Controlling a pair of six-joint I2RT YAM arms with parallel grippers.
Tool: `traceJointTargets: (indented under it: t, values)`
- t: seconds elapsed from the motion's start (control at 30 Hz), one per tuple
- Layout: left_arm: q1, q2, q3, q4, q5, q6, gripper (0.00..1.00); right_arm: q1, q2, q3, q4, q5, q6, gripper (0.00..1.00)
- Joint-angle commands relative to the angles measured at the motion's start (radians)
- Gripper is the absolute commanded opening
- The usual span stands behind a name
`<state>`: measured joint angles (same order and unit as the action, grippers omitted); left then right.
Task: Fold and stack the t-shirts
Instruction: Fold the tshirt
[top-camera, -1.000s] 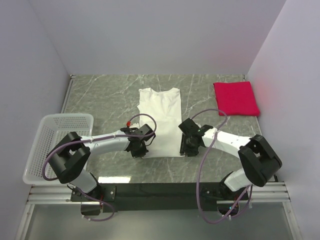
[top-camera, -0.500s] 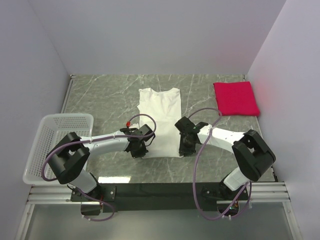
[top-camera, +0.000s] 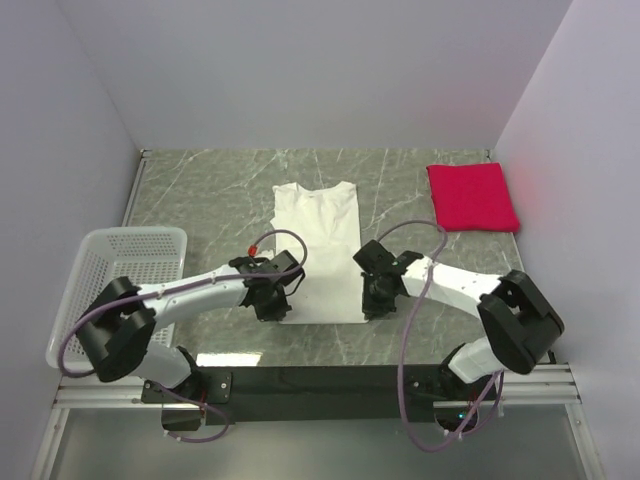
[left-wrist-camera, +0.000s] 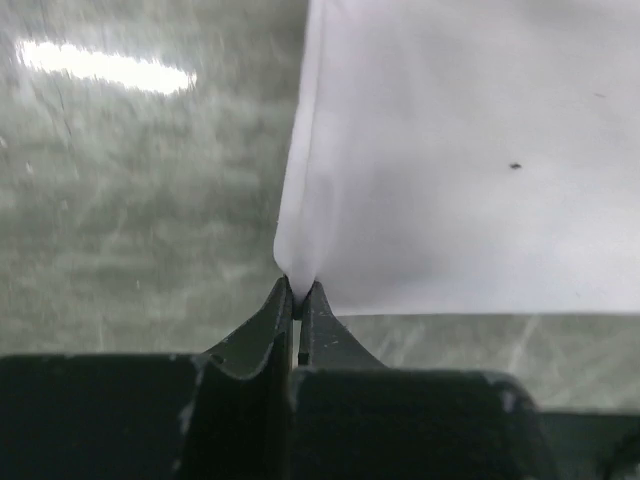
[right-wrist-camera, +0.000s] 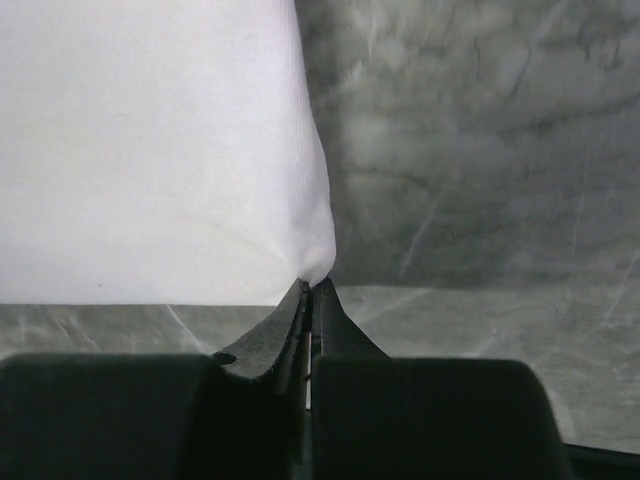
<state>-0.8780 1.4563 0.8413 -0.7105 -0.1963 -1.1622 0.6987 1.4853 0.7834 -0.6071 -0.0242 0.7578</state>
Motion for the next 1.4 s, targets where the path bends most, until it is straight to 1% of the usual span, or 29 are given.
traceJointTargets:
  t: [0.0, 0.07, 0.1, 0.2, 0.23, 0.33, 0.43, 0.57, 0.67, 0.8, 0.9, 1.0, 1.1, 1.13, 1.17, 1.2, 1.3, 1.37]
  values:
    - [-0.027, -0.103, -0.011, -0.155, 0.053, 0.042, 0.01, 0.024, -0.123, -0.052, -0.137, 0.027, -0.048, 0.00]
    - [-0.058, -0.166, -0.034, -0.188, 0.090, 0.033, 0.01, 0.044, -0.178, -0.075, -0.175, 0.023, -0.038, 0.00]
    - [-0.071, -0.189, -0.042, -0.194, 0.104, 0.019, 0.01, 0.054, -0.231, -0.099, -0.190, 0.001, -0.032, 0.00]
    - [-0.143, -0.278, -0.073, -0.213, 0.171, -0.014, 0.01, 0.090, -0.339, -0.121, -0.269, -0.035, -0.017, 0.00]
    - [-0.182, -0.315, -0.085, -0.216, 0.188, -0.024, 0.01, 0.105, -0.362, -0.118, -0.322, -0.043, -0.015, 0.00]
    - [-0.246, -0.362, -0.099, -0.236, 0.233, -0.070, 0.01, 0.117, -0.445, -0.089, -0.405, -0.052, -0.017, 0.00]
    - [-0.286, -0.444, -0.096, -0.271, 0.259, -0.116, 0.01, 0.124, -0.519, -0.053, -0.537, -0.065, -0.020, 0.00]
    - [-0.297, -0.525, -0.051, -0.331, 0.268, -0.148, 0.01, 0.127, -0.608, 0.006, -0.629, -0.107, -0.020, 0.00]
    - [-0.297, -0.559, 0.007, -0.380, 0.252, -0.151, 0.01, 0.128, -0.629, 0.065, -0.684, -0.115, -0.025, 0.00]
    - [-0.297, -0.547, 0.096, -0.441, 0.203, -0.154, 0.01, 0.125, -0.597, 0.171, -0.727, -0.100, -0.044, 0.00]
    - [-0.288, -0.508, 0.151, -0.515, 0.114, -0.163, 0.01, 0.125, -0.544, 0.263, -0.740, -0.054, -0.057, 0.00]
    - [-0.244, -0.494, 0.182, -0.541, 0.057, -0.162, 0.01, 0.124, -0.472, 0.332, -0.731, -0.048, -0.095, 0.00]
    - [-0.179, -0.533, 0.176, -0.492, 0.052, -0.149, 0.01, 0.120, -0.404, 0.398, -0.730, -0.022, -0.130, 0.00]
    - [-0.141, -0.551, 0.160, -0.478, 0.057, -0.143, 0.01, 0.111, -0.381, 0.416, -0.723, -0.019, -0.147, 0.00]
    - [-0.122, -0.560, 0.150, -0.440, 0.072, -0.124, 0.01, 0.105, -0.370, 0.425, -0.718, -0.022, -0.158, 0.00]
    - [-0.083, -0.563, 0.128, -0.419, 0.086, -0.111, 0.01, 0.098, -0.359, 0.431, -0.715, -0.023, -0.166, 0.00]
    - [-0.017, -0.551, 0.098, -0.344, 0.118, -0.065, 0.01, 0.068, -0.320, 0.458, -0.700, -0.023, -0.199, 0.00]
    - [0.008, -0.531, 0.093, -0.313, 0.123, -0.035, 0.01, 0.038, -0.289, 0.476, -0.686, -0.029, -0.230, 0.00]
